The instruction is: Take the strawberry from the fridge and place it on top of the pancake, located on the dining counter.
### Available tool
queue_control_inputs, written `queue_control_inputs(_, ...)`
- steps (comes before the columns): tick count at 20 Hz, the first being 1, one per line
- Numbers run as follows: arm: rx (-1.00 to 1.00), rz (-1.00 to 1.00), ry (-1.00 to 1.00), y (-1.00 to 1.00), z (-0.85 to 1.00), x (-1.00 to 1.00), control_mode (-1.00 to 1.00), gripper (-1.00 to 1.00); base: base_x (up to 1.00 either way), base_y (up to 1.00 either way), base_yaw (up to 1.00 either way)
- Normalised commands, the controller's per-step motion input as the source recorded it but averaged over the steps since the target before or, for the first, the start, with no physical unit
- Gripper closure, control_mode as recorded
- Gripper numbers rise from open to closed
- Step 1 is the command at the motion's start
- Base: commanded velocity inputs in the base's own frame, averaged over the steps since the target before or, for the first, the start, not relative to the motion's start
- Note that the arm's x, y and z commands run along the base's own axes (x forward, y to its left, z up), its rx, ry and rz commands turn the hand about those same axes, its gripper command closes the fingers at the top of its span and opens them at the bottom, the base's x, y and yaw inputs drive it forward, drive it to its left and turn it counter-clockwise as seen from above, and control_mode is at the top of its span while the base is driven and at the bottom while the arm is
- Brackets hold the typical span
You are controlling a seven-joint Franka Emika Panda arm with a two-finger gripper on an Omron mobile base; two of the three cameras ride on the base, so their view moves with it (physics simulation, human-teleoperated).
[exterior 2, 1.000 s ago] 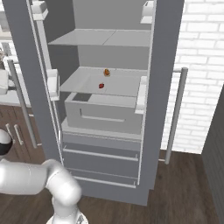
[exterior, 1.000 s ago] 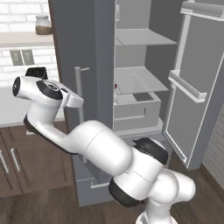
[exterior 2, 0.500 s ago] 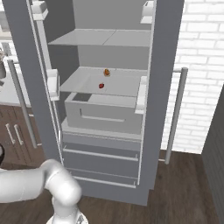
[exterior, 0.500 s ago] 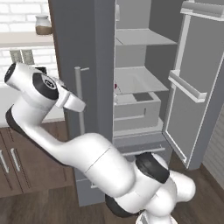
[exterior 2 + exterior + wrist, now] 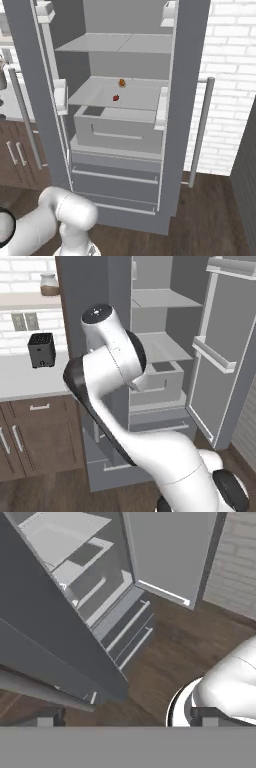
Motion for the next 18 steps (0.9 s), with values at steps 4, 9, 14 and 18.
queue_control_inputs(4, 0.67, 0.27, 0.05, -0.92, 0.03, -0.23, -1.0, -1.0, 0.0, 0.0, 0.0)
queue_control_inputs(9, 0.82, 0.23, 0.09, -0.87, 0.08, 0.17, -1.0, -1.0, 0.0, 0.0, 0.0)
queue_control_inputs(14, 0.74, 0.22, 0.08, -0.65, 0.12, 0.4, -1.0, -1.0, 0.0, 0.0, 0.0)
queue_control_inputs(18, 0.57, 0.16, 0.01, -0.24, 0.31, 0.73, -1.0, -1.0, 0.0, 0.0, 0.0)
